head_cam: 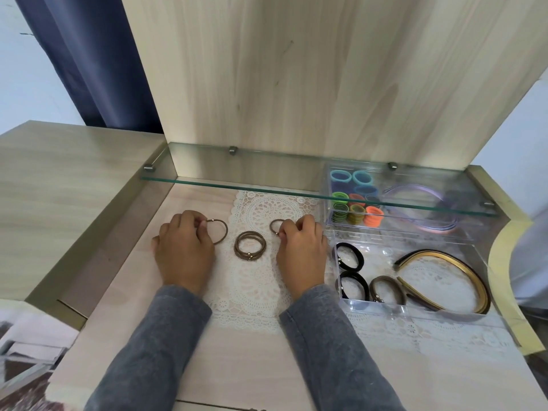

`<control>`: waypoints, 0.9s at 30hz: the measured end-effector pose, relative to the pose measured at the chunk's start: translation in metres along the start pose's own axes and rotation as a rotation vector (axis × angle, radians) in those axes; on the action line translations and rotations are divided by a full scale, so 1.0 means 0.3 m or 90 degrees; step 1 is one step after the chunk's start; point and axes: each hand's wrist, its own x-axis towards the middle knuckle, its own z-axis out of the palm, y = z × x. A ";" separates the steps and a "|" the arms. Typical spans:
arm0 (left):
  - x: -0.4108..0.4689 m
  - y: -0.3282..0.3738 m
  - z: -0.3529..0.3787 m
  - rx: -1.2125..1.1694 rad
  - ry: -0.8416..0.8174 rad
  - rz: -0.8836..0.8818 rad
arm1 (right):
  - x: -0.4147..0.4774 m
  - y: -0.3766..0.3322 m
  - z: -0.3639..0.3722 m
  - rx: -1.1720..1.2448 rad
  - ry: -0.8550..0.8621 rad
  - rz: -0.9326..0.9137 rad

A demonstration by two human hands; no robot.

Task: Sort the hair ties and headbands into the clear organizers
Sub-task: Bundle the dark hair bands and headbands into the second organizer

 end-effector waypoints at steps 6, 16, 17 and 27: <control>0.004 -0.017 0.007 -0.090 0.089 0.110 | -0.009 0.001 -0.023 0.087 0.007 -0.052; -0.007 -0.024 0.014 -0.137 0.135 0.215 | -0.034 -0.005 -0.042 0.175 -0.045 -0.141; -0.011 -0.021 0.012 -0.145 0.136 0.223 | -0.033 -0.005 -0.040 0.181 -0.055 -0.150; -0.037 -0.007 -0.008 -0.207 0.087 0.276 | -0.033 -0.011 -0.041 0.185 -0.114 -0.218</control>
